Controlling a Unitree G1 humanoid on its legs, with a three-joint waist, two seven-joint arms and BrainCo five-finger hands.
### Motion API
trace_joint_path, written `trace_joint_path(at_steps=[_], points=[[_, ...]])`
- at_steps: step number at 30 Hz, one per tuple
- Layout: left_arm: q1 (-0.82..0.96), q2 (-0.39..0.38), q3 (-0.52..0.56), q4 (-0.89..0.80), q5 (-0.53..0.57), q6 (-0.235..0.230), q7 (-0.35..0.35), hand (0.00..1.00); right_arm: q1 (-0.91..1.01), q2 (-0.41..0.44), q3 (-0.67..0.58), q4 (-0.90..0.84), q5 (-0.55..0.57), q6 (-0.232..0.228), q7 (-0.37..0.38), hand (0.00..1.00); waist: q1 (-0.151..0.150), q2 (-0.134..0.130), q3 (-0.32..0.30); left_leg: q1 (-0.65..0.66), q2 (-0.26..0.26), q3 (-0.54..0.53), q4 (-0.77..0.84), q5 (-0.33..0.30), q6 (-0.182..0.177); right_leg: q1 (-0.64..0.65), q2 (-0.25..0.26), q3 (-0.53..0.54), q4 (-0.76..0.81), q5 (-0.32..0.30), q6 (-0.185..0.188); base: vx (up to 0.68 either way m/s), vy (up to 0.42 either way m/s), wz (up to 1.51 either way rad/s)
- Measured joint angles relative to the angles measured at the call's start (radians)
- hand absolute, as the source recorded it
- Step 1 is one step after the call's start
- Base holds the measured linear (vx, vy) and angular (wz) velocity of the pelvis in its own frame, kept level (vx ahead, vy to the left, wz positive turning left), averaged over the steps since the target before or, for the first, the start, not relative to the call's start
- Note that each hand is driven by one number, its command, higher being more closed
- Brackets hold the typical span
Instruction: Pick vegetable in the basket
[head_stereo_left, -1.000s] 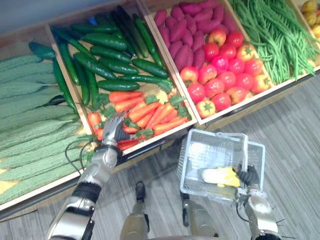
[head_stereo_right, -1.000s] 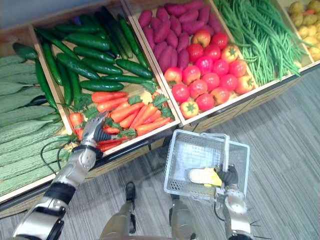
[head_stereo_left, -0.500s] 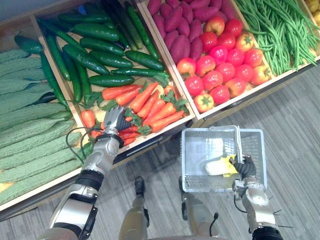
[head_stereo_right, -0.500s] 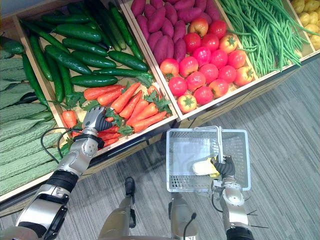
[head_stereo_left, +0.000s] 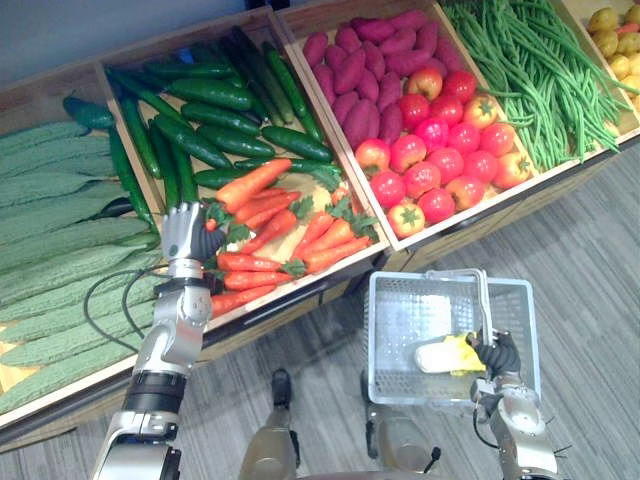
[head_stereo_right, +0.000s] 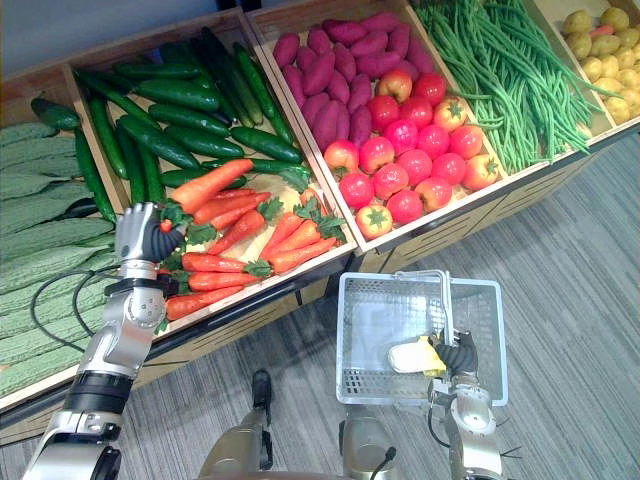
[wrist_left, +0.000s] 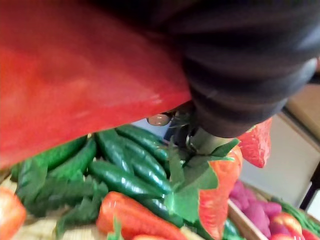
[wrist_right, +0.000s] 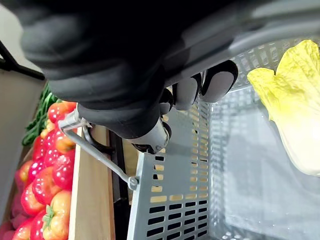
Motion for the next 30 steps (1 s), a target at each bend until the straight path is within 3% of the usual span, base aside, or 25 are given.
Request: trace_joint_path(at_steps=[5,6,12,15,16,17,19,20,22,23,24,25,27,28,29,30], points=[[0.124,-0.113,0.072,-0.200,-0.080,-0.010,0.049,1.00,0.032,0.018,-0.034,0.000,0.000,0.001,-0.001,1.00,0.005,0.012,-0.058,0.026,-0.002,0.009,0.001,-0.011,0.001,0.023,-0.001,0.012,-0.007,0.000,0.001,0.04,-0.001,-0.09],[0.174,-0.165,0.087,-0.265,-0.124,-0.031,0.057,1.00,0.039,0.024,-0.034,0.000,0.000,0.001,-0.001,1.00,0.008,0.019,-0.077,0.048,0.000,0.030,0.002,-0.017,-0.001,0.035,0.001,0.030,-0.007,0.000,0.001,0.05,-0.005,-0.26],[0.276,-0.265,0.091,-0.405,-0.234,-0.091,0.074,1.00,0.054,0.042,-0.055,-0.056,-0.001,0.007,-0.002,1.00,0.009,0.054,-0.109,0.101,0.003,0.086,0.001,-0.036,0.004,0.054,0.009,0.085,-0.007,0.002,0.006,-0.03,0.003,-0.31],[0.314,-0.301,0.082,-0.473,-0.298,-0.115,0.073,1.00,0.055,0.050,-0.063,-0.090,-0.001,0.012,-0.006,1.00,0.011,0.055,-0.111,0.134,0.007,0.151,0.002,-0.046,-0.001,0.052,0.019,0.148,-0.009,0.013,0.021,-0.08,0.012,-0.76],[0.343,-0.315,0.056,-0.502,-0.334,-0.132,0.069,1.00,0.056,0.070,-0.062,-0.127,-0.010,0.018,-0.009,1.00,0.013,0.051,-0.120,0.149,0.012,0.216,0.002,-0.063,0.001,0.029,0.029,0.205,-0.007,0.024,0.028,-0.10,0.025,-1.24],[0.347,-0.317,0.036,-0.511,-0.349,-0.137,0.064,1.00,0.055,0.078,-0.062,-0.146,-0.017,0.025,-0.016,1.00,0.013,0.051,-0.120,0.156,0.015,0.257,0.002,-0.071,-0.005,0.017,0.023,0.183,-0.029,0.017,0.019,-0.12,0.034,-1.42],[0.344,-0.315,0.012,-0.515,-0.373,-0.150,0.063,1.00,0.040,0.087,-0.058,-0.152,-0.027,0.028,-0.033,1.00,0.012,0.056,-0.124,0.158,0.039,0.307,0.005,-0.084,-0.009,0.015,0.000,0.037,-0.066,-0.012,-0.031,-0.05,-0.005,-0.95],[0.340,-0.314,0.006,-0.515,-0.381,-0.152,0.060,1.00,0.033,0.096,-0.055,-0.152,-0.035,0.028,-0.041,1.00,0.013,0.055,-0.127,0.156,0.066,0.337,0.018,-0.093,-0.011,0.007,-0.027,-0.120,-0.064,-0.013,-0.068,0.02,-0.042,-0.83],[0.338,-0.316,0.000,-0.515,-0.394,-0.151,0.041,1.00,0.024,0.106,-0.045,-0.152,-0.052,0.030,-0.052,1.00,0.015,0.051,-0.130,0.170,0.090,0.395,0.054,-0.116,-0.034,0.006,-0.060,-0.328,-0.049,0.002,-0.103,0.09,-0.079,-1.07],[0.338,-0.321,-0.002,-0.515,-0.396,-0.152,0.036,1.00,0.023,0.105,-0.026,-0.153,-0.060,0.030,-0.057,1.00,0.016,0.054,-0.131,0.189,0.112,0.436,0.080,-0.131,-0.051,0.005,-0.063,-0.381,-0.027,0.020,-0.120,0.14,-0.110,-1.05],[0.338,-0.327,-0.003,-0.515,-0.403,-0.152,0.029,1.00,0.023,0.105,-0.016,-0.153,-0.062,0.030,-0.057,1.00,0.017,0.054,-0.131,0.203,0.122,0.454,0.092,-0.140,-0.065,0.005,-0.061,-0.385,-0.013,0.036,-0.117,0.16,-0.131,-1.02],[0.338,-0.335,-0.016,-0.513,-0.414,-0.152,0.020,1.00,0.023,0.105,0.005,-0.157,-0.068,0.030,-0.061,1.00,0.013,0.055,-0.131,0.226,0.144,0.490,0.132,-0.172,-0.086,0.004,-0.051,-0.359,0.013,0.077,-0.076,0.14,-0.101,-0.91],[0.335,-0.379,-0.072,-0.509,-0.425,-0.154,0.004,1.00,0.023,0.092,0.030,-0.189,-0.069,0.038,-0.073,1.00,0.009,0.099,-0.143,0.244,0.219,0.532,0.228,-0.222,-0.103,0.005,0.012,-0.309,0.036,0.049,-0.086,0.17,-0.122,-0.99],[0.332,-0.385,-0.083,-0.507,-0.427,-0.158,-0.002,1.00,0.022,0.092,0.034,-0.197,-0.069,0.039,-0.074,1.00,0.009,0.102,-0.145,0.242,0.234,0.531,0.259,-0.223,-0.102,0.007,0.022,-0.297,0.036,0.044,-0.090,0.20,-0.158,-1.01],[0.324,-0.388,-0.122,-0.485,-0.433,-0.169,-0.007,1.00,0.022,0.089,0.054,-0.224,-0.068,0.045,-0.078,1.00,0.008,0.104,-0.144,0.225,0.280,0.521,0.385,-0.228,-0.091,0.022,0.050,-0.259,0.034,0.035,-0.098,0.20,-0.195,-1.02],[0.316,-0.388,-0.153,-0.446,-0.454,-0.173,-0.020,1.00,0.022,0.084,0.071,-0.255,-0.066,0.045,-0.088,1.00,0.007,0.110,-0.141,0.196,0.334,0.489,0.544,-0.226,-0.037,0.048,0.078,-0.221,0.034,0.027,-0.108,0.26,-0.212,-1.18]])
